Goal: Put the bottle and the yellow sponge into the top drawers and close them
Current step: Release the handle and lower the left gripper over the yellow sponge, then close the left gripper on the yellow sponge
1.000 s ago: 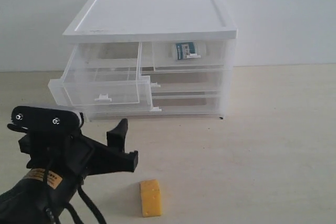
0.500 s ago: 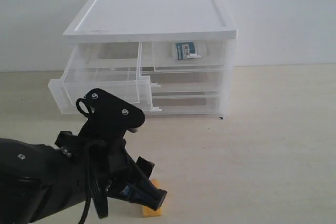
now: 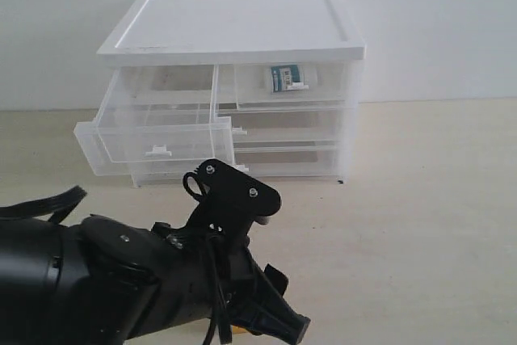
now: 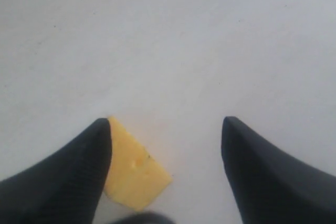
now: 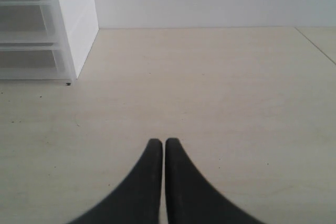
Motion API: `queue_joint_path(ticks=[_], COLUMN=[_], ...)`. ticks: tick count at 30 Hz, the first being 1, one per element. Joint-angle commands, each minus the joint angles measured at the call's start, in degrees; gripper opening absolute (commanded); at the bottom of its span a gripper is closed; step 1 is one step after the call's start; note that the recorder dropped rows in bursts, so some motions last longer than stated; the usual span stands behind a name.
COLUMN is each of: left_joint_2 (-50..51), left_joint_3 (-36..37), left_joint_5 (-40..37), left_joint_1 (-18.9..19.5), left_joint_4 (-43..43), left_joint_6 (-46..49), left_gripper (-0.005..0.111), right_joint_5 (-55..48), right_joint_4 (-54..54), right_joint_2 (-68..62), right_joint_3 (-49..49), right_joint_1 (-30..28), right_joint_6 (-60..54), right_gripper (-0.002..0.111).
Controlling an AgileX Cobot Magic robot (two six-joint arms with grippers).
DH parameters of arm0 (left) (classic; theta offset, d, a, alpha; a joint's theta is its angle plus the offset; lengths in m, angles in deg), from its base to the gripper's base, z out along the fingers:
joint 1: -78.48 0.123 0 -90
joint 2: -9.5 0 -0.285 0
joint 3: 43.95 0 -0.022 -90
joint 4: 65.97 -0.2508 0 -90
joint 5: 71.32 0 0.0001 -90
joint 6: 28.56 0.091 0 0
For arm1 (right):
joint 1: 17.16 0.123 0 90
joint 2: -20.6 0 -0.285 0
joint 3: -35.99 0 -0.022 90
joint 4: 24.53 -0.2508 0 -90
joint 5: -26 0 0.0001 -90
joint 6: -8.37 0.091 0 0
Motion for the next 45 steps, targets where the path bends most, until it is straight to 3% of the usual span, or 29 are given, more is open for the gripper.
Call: queue_joint_path(ticks=[1,3,14,45], left_joint_2=[1.46,1.99,5.51,12.05], left_joint_3=[-1.10,-1.10,-1.10,-1.10], left_joint_5=[6.89,9.16,6.27,10.46], left_joint_1=[-0.34,-0.34,-0.34,-0.34], left_joint_4=[0.50,0.50,0.50,0.50], left_joint_6=[-3.69,-4.98,-10.67,-15.81], left_gripper=[0.058,0.058,0.072,0.071], right_joint_5=[0.37,0.37,0.37,0.37], right_joint_4=[0.33,0.33,0.33,0.33], right_joint_2=[0.35,0.35,0.35,0.35], right_joint_3=[0.05,0.05,0.05,0.05], right_joint_1=[0.00,0.00,0.00,0.00], right_joint_6=[-0.12,-0.12,-0.12,-0.12], right_gripper=[0.000,0.000,0.000,0.000])
